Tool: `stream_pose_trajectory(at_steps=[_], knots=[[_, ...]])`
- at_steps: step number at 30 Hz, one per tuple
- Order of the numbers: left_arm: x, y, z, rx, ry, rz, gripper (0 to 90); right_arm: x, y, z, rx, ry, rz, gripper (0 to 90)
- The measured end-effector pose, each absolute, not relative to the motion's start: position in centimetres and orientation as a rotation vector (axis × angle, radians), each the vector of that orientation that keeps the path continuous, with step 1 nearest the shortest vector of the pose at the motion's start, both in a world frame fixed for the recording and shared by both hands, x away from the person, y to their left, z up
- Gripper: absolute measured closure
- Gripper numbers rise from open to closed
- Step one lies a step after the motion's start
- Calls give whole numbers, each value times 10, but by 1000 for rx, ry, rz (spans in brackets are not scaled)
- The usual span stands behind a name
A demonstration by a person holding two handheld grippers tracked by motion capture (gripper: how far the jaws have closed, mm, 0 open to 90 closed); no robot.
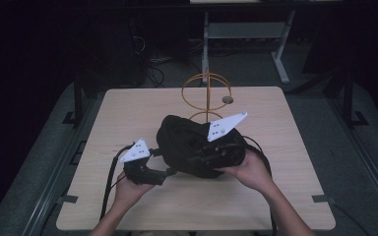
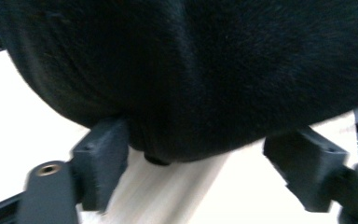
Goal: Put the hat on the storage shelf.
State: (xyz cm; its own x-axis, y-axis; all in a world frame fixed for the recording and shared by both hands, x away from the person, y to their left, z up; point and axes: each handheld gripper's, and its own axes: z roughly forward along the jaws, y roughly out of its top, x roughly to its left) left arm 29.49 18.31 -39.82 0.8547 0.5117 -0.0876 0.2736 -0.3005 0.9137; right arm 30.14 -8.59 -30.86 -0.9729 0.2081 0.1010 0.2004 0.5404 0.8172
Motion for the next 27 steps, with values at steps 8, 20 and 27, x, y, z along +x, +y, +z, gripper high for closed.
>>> stream_pose_trajectory(at_steps=[8,20,27], knots=[[295,178,-391,1848,506,308,698,298,-81,-304,344,2763,1491,771],[290,183,-364,1835,491,350,851,302,-95,-302,396,2718,1608,741],[287,187,-328,1816,468,411,853,306,-104,-300,429,2672,1705,641]])
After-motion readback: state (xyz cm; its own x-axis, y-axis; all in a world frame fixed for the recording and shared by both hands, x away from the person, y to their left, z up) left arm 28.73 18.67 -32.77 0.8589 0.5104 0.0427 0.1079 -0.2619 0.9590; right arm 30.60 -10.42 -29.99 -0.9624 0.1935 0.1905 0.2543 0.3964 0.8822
